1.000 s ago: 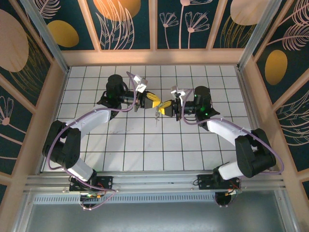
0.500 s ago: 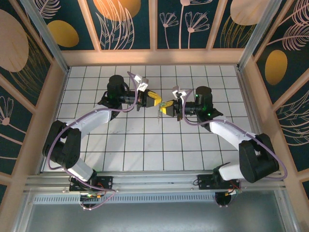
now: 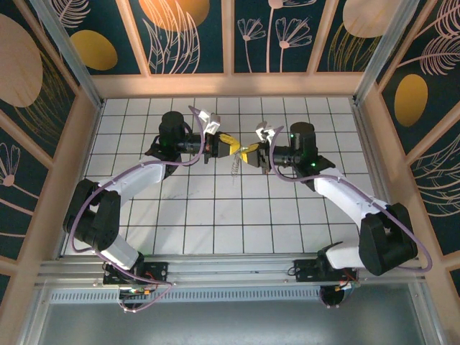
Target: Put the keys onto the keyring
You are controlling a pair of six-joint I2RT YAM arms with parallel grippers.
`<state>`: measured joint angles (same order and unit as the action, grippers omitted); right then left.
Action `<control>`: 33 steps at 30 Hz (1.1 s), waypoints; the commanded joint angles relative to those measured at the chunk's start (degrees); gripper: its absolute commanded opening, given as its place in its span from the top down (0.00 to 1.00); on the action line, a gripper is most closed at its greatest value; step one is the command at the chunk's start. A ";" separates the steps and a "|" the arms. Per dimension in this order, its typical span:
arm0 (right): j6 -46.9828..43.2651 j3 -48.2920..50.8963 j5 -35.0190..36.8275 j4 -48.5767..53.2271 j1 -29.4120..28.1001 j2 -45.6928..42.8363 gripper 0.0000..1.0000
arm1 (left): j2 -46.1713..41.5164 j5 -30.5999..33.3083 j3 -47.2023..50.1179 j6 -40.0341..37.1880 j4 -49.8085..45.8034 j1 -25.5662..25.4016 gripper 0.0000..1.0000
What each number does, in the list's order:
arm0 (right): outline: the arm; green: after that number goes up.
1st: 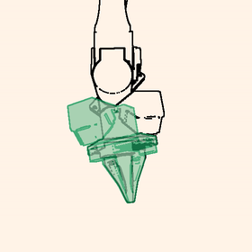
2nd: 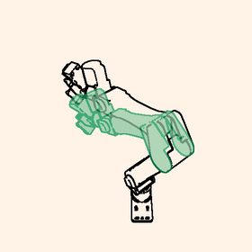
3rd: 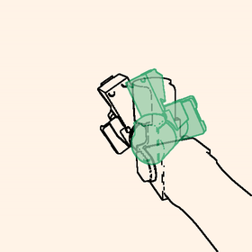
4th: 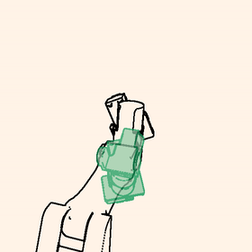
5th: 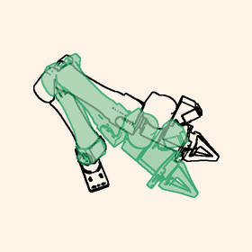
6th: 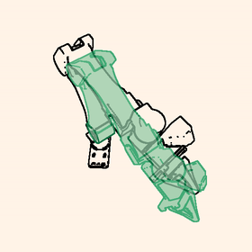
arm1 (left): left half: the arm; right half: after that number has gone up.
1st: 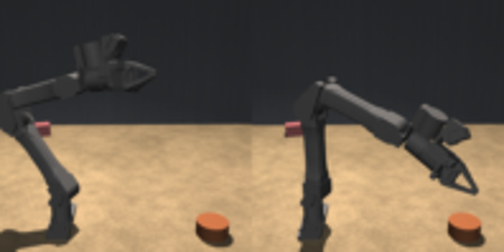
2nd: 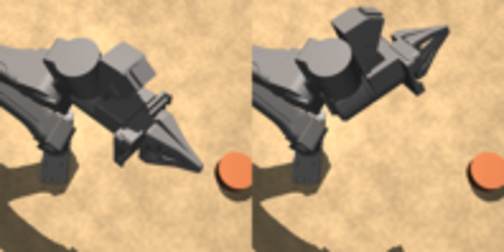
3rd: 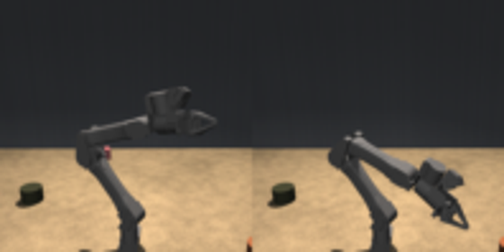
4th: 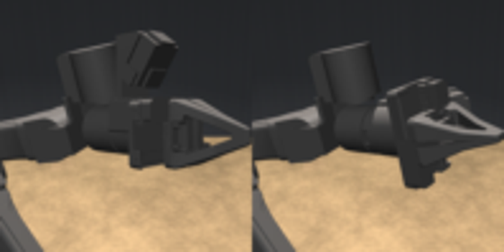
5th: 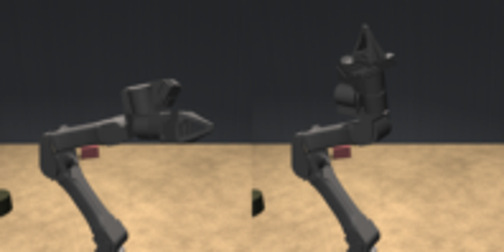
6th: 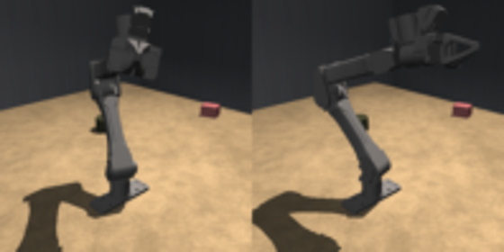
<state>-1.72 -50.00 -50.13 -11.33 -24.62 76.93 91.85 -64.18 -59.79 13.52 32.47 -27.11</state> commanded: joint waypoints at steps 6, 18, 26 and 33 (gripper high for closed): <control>-3.90 -4.75 10.87 9.44 -1.98 0.11 1.00 | -2.19 1.30 0.53 -1.42 1.23 0.04 1.00; -3.43 -6.46 21.50 13.56 -2.68 -0.04 1.00 | -3.00 4.07 1.66 -2.72 0.48 0.09 1.00; -2.50 -7.17 24.22 13.87 -1.51 -1.17 1.00 | -3.61 4.68 2.00 -4.29 -1.43 0.05 1.00; -2.58 -8.29 23.22 13.82 -2.89 -0.34 1.00 | -3.27 4.16 1.90 -4.29 -1.53 0.04 1.00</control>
<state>-4.60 -55.88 -31.46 0.91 -27.88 76.66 91.09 -56.47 -58.28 10.46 29.74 -27.11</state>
